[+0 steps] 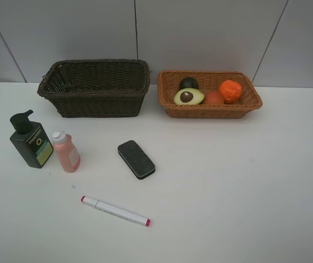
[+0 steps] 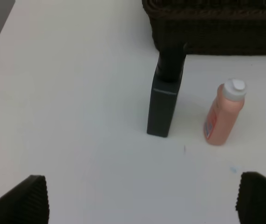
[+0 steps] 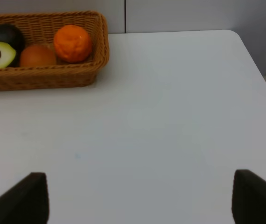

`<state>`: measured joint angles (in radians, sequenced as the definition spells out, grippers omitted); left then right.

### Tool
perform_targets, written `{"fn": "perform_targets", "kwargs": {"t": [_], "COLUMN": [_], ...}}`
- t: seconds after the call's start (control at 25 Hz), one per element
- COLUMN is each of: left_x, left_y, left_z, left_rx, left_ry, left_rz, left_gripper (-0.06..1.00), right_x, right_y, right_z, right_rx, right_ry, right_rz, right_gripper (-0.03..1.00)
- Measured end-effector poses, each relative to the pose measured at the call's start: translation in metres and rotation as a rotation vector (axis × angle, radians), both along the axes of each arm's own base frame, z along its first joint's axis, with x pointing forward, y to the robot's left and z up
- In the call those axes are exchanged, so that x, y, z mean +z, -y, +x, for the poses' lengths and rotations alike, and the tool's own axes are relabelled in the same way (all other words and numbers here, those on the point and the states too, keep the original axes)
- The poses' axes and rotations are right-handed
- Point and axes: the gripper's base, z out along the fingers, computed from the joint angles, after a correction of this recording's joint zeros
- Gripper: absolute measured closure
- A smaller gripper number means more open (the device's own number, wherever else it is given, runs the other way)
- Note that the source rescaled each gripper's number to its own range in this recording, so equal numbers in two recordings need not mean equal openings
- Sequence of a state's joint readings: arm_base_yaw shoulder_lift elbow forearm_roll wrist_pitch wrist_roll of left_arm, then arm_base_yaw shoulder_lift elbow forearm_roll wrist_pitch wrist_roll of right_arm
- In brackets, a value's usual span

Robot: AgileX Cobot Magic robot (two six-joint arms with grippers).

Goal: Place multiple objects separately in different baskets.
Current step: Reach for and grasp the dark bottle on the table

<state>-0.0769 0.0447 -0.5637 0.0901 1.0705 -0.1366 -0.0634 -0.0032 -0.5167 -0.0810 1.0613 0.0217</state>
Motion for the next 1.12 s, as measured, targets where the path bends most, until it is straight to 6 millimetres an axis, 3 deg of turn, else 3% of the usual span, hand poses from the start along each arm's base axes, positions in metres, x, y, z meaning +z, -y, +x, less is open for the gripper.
{"fn": "perform_targets", "kwargs": {"t": [0.12,0.24,0.36,0.52,0.64,0.76,0.92,1.12], "left_x": [0.026,0.052,0.075,0.086,0.076,0.054,0.024,-0.001], "left_y": [0.001,0.002,0.005,0.009,0.014,0.019,0.024,0.027], "left_z": [0.015,0.043,0.079,0.138,0.183,0.219,0.249,0.270], "left_rx": [0.006,0.008,0.010,0.009,0.002,-0.009,-0.015,-0.057], "left_ry": [-0.048,-0.119,-0.191,-0.320,-0.428,-0.532,-0.644,-0.719], "left_rz": [0.006,0.015,0.025,0.038,0.033,0.015,-0.001,0.010], "left_gripper": [-0.06,-0.06,-0.06,-0.06,-0.06,-0.06,-0.06,-0.06], "right_x": [0.000,0.000,0.000,0.000,0.000,0.000,0.000,0.000], "right_y": [0.000,0.000,0.000,0.000,0.000,0.000,0.000,0.000], "right_z": [0.000,0.000,0.000,0.000,0.000,0.000,0.000,0.000], "right_rx": [0.000,0.000,0.000,0.000,0.000,0.000,-0.001,-0.001], "right_ry": [0.000,0.000,0.000,0.000,0.000,0.000,0.000,0.000], "right_rz": [0.000,0.000,0.000,0.000,0.000,0.000,0.000,0.000], "right_gripper": [0.03,0.03,0.03,0.03,0.03,0.03,0.03,0.03]}}
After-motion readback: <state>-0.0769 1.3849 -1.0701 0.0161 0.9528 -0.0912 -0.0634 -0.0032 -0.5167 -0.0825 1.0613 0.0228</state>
